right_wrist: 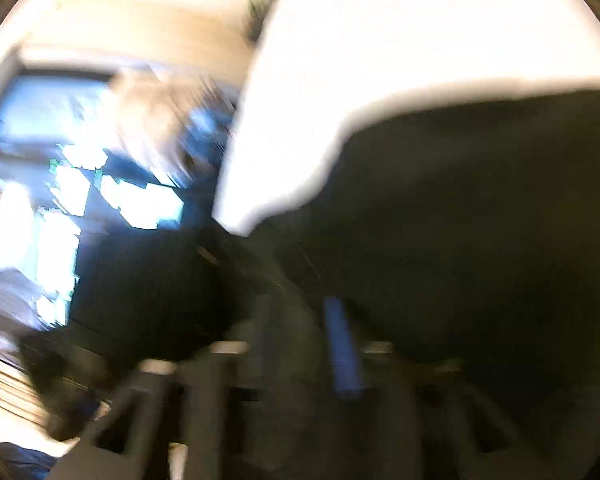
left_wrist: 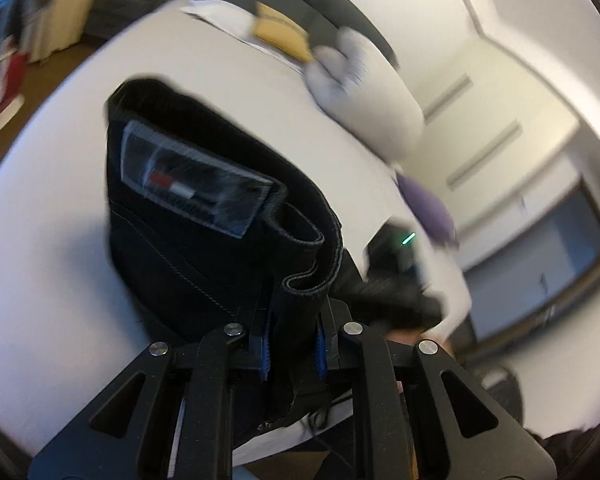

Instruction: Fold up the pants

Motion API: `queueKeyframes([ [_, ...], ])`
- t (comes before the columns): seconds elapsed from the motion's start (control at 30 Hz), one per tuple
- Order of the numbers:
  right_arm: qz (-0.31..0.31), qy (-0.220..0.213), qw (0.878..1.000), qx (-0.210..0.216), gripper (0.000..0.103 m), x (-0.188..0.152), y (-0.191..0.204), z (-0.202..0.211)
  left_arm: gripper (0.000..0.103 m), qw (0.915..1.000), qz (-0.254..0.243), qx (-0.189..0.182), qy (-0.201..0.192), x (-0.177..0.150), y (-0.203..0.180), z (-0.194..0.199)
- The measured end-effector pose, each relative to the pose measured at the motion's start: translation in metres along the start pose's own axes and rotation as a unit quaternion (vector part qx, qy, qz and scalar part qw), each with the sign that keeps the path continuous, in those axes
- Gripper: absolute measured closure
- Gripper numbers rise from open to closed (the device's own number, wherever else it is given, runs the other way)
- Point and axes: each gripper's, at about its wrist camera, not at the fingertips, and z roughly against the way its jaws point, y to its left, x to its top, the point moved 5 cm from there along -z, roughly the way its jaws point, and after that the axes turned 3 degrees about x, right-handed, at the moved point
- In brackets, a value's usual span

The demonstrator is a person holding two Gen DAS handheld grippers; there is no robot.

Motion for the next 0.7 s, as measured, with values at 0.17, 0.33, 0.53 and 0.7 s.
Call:
queueKeyframes([
  [0.17,-0.007,-0.022,0.998,0.065,0.01,0.023,0.007,0.07,0.089,0.9954,-0.074,-0.012,0.06,-0.017,-0.059,-0.069],
  [0.33,0.005,0.007,1.0,0.027,0.009,0.018,-0.014,0.077,0.089,0.9846,-0.146,-0.005,0.097,-0.039,-0.099,-0.109],
  [0.53,-0.004,0.029,0.999,-0.019,0.03,0.006,-0.035,0.069,0.089,0.965,-0.234,0.023,0.117,-0.063,-0.124,-0.126],
  [0.7,-0.007,0.031,0.997,-0.076,0.081,0.015,-0.056,0.075,0.089,0.9595,-0.252,0.033,0.121,-0.062,-0.14,-0.141],
])
